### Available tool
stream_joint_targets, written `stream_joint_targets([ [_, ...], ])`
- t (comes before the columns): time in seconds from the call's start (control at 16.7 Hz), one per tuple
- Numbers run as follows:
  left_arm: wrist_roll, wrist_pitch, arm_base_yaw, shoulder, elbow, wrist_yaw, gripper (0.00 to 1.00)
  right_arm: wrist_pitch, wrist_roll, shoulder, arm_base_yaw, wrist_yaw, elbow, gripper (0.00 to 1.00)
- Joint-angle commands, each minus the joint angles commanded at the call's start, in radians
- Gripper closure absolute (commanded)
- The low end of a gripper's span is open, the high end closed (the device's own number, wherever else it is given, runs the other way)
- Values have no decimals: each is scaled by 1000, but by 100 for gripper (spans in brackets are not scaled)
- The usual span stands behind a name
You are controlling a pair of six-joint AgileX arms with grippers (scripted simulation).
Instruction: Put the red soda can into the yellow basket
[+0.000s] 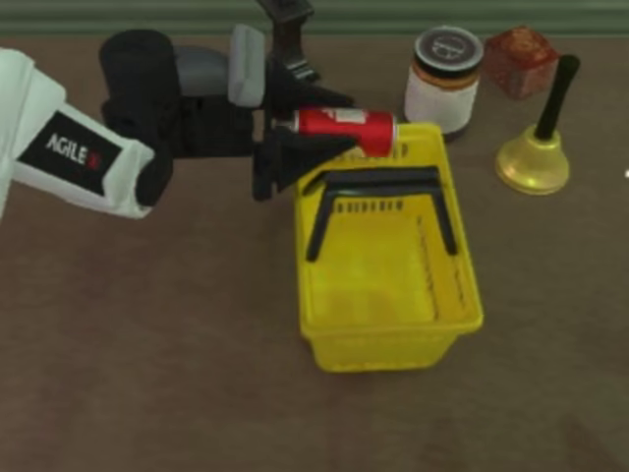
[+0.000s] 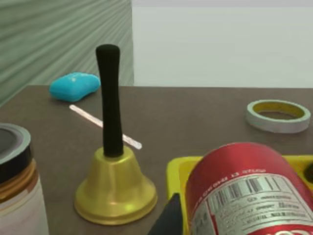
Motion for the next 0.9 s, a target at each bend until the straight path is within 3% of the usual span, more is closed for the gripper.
stream_joint_targets([
  [0.18,0,0,0,0,0,0,2,0,0,0,0,0,0,0],
  [0.24,0,0,0,0,0,0,0,0,0,0,0,0,0,0],
  [0.9,-9,-16,3,-34,-10,-22,0,-28,-20,30,15,-3,30,0],
])
